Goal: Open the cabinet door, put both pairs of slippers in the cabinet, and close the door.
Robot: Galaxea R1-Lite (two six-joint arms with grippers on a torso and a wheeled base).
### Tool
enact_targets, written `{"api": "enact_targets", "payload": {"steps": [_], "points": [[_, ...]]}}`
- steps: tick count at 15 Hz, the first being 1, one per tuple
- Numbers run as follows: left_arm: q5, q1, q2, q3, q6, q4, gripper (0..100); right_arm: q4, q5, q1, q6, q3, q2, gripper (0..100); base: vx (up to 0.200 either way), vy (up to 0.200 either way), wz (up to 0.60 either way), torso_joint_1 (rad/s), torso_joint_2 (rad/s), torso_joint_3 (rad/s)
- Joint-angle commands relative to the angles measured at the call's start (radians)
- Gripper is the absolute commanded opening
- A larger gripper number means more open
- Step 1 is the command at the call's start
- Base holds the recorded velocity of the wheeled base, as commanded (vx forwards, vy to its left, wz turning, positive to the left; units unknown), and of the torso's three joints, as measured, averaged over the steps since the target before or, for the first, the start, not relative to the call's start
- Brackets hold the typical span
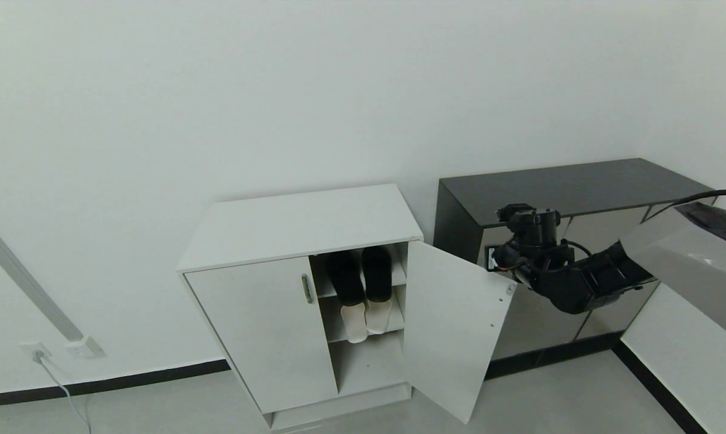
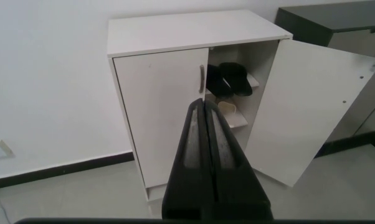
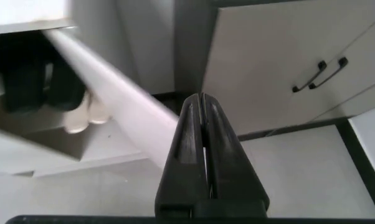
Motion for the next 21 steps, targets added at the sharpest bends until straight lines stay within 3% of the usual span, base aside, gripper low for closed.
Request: {"api": "enact_targets", "payload": {"steps": [1,16,21], "points": [[0.000,0.000,0.000,0.000,0.000,-0.001,0,-0.002,0.011,-0.017,0.000,-0.022,0.061,0,0.000,0.000,0.00,0.000,0.00,0.000],[0.012,0.000,0.000,0.000,-0.003,-0.001,0,0.005,0.016,-0.023,0.000,-0.051,0.125,0,0.000,0.000,0.00,0.000,0.00,0.000],[0.012,0.000,0.000,0.000,-0.003,-0.001,0,0.009,0.014,0.055,0.000,0.035,0.067,0,0.000,0.000,0.00,0.000,0.00,0.000]]}}
